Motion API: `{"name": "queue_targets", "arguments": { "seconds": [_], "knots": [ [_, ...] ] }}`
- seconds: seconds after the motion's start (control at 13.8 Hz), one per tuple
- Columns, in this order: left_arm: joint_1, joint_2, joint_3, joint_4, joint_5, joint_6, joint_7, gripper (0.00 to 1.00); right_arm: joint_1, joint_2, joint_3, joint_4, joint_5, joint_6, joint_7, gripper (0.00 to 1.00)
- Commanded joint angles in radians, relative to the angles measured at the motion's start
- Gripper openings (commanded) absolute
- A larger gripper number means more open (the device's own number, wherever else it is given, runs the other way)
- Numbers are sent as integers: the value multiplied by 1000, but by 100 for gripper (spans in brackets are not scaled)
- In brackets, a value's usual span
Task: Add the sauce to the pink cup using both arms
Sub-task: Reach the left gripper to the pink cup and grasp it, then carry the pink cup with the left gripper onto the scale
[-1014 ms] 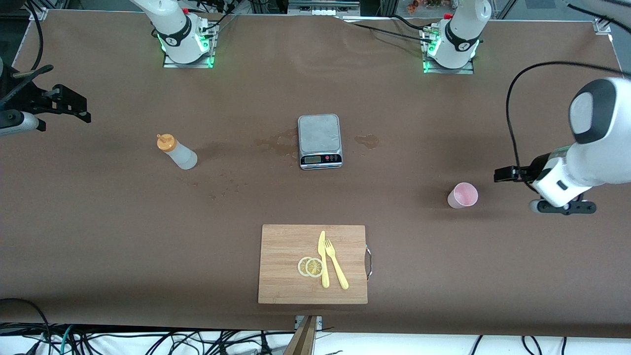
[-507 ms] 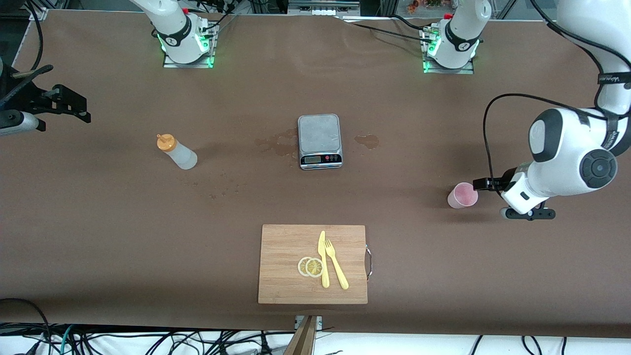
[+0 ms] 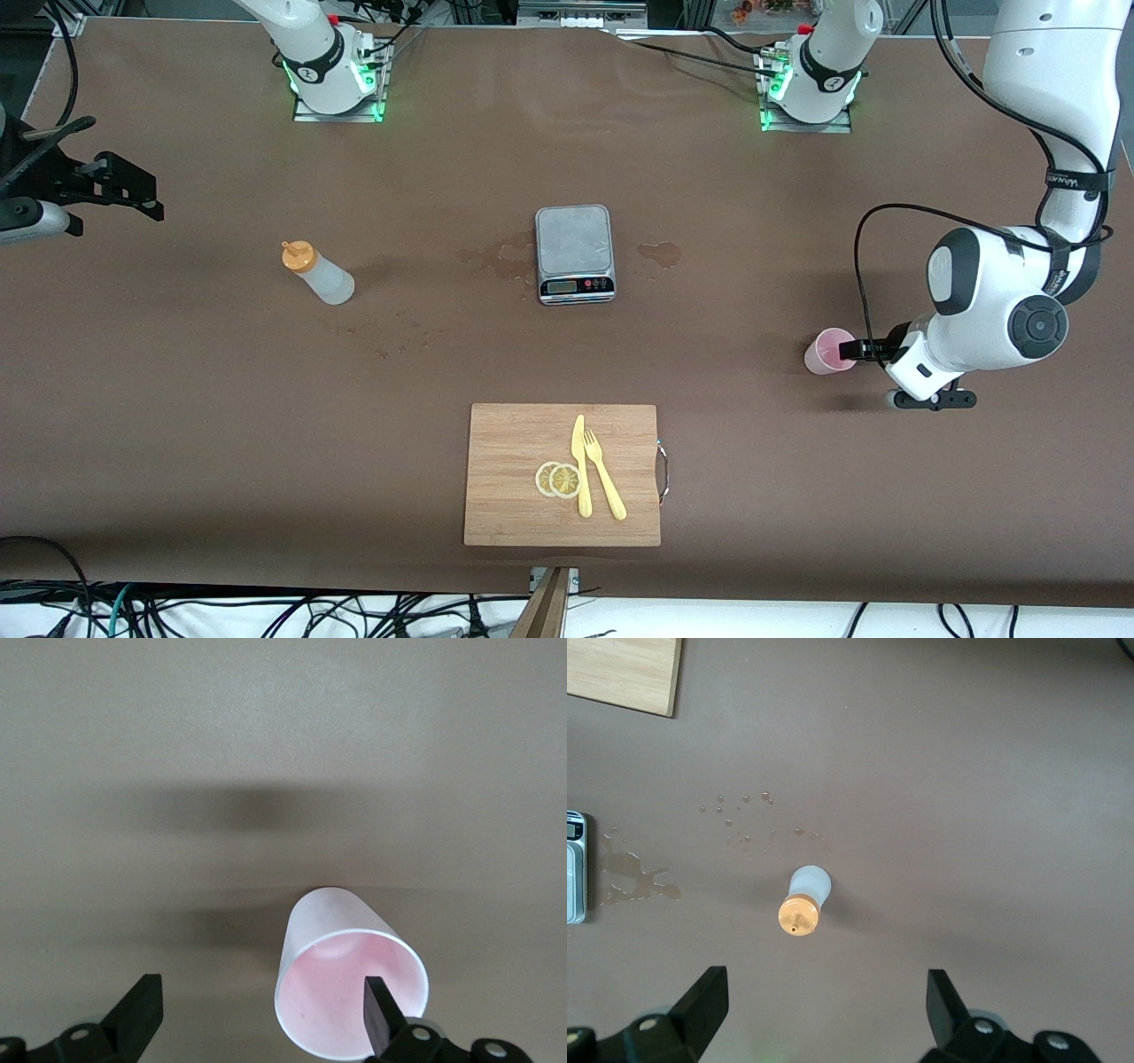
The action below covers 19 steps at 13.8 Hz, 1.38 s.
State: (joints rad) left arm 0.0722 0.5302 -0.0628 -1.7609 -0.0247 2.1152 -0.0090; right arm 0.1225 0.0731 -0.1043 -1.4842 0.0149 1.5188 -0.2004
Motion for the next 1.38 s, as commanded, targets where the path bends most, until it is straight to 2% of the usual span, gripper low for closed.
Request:
{"name": "queue_targets", "arguments": {
  "seconds": [0.0, 0.22, 0.29, 0.43, 0.58, 0.65, 0.94, 1.09, 1.3],
  "knots": [
    [0, 5, 4, -24, -3, 32, 52, 100, -4, 7, 0, 21, 17, -9, 9, 99],
    [1, 4, 6, -75, -4, 98, 55, 97, -4, 7, 0, 21, 17, -9, 9, 99],
    [1, 2, 5, -75, -4, 97, 55, 81, -4, 7, 0, 21, 17, -9, 9, 99],
    [1, -1, 4, -72, -15, 86, 43, 35, -4, 7, 0, 21, 19, -8, 9, 99],
    [1, -6, 14, -71, -18, 80, 40, 5, -1, 7, 3, 21, 17, -9, 10, 99],
    [1, -10, 14, -69, -20, 71, 40, 0, -1, 7, 2, 21, 17, -9, 9, 99],
    [-3, -21, 12, -54, -56, 54, 23, 0, -6, 7, 2, 21, 16, -8, 9, 99],
    [-20, -26, 3, -8, -75, 2, 6, 0, -6, 8, 2, 21, 16, -8, 9, 99],
    [-110, -29, -5, 76, -78, -88, -115, 0, -6, 10, 2, 21, 14, -8, 9, 99]
  ]
}}
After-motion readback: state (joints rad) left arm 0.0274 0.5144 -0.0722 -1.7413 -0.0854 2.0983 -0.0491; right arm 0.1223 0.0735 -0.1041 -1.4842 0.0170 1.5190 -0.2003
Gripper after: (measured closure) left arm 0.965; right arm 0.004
